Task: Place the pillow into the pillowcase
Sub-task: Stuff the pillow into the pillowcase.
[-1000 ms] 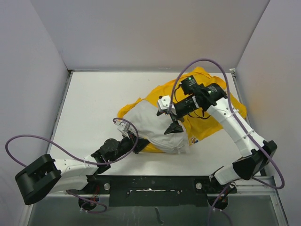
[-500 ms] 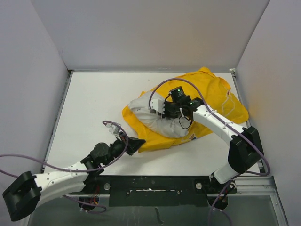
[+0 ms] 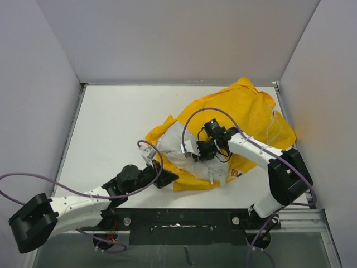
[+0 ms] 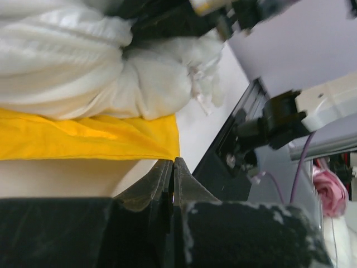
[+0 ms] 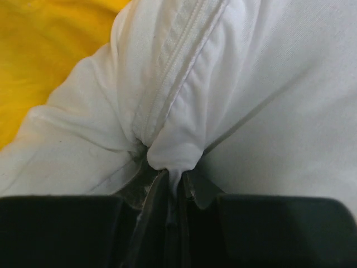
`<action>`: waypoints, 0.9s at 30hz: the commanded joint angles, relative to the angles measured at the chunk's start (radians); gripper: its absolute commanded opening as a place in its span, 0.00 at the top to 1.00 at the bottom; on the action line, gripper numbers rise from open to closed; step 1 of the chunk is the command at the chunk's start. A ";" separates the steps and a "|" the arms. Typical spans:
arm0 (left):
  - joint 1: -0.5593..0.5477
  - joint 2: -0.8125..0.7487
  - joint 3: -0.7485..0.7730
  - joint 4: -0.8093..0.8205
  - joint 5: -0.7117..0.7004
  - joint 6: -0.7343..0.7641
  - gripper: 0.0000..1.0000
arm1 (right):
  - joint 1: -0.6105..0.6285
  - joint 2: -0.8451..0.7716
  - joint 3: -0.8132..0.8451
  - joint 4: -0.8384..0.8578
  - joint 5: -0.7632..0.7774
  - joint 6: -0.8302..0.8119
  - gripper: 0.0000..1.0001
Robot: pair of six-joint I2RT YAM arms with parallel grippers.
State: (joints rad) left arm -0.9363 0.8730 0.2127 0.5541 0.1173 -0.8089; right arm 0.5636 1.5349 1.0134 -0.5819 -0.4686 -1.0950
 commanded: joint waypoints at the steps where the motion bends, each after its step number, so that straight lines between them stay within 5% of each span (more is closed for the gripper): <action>1: -0.011 0.153 -0.039 0.335 0.112 -0.045 1.00 | -0.079 0.077 -0.037 -0.222 0.044 -0.018 0.96; 5: -0.008 0.077 -0.067 0.172 0.079 -0.029 0.70 | -0.168 0.002 -0.043 -0.376 -0.079 -0.150 0.89; 12: 0.027 -0.377 0.113 -0.610 -0.180 0.236 0.11 | -0.242 -0.174 -0.043 -0.543 -0.163 -0.318 0.71; 16: 0.140 -0.350 0.190 -0.673 -0.143 0.376 0.03 | -0.246 -0.220 0.046 -0.675 -0.235 -0.356 0.62; 21: 0.396 -0.030 0.281 -0.510 0.143 0.393 0.07 | -0.203 -0.249 0.241 -0.809 -0.386 -0.362 0.38; 25: 0.546 0.193 0.333 -0.321 0.253 0.400 0.08 | -0.046 -0.297 0.285 -0.630 -0.379 -0.204 0.08; 27: 0.593 0.302 0.377 -0.243 0.324 0.424 0.08 | -0.031 -0.247 0.331 -0.578 -0.405 -0.177 0.05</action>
State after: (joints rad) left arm -0.4274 1.0325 0.4911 0.0948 0.2543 -0.4442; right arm 0.4694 1.2758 1.2732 -1.2583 -0.7872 -1.3766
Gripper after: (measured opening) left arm 0.921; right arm 0.926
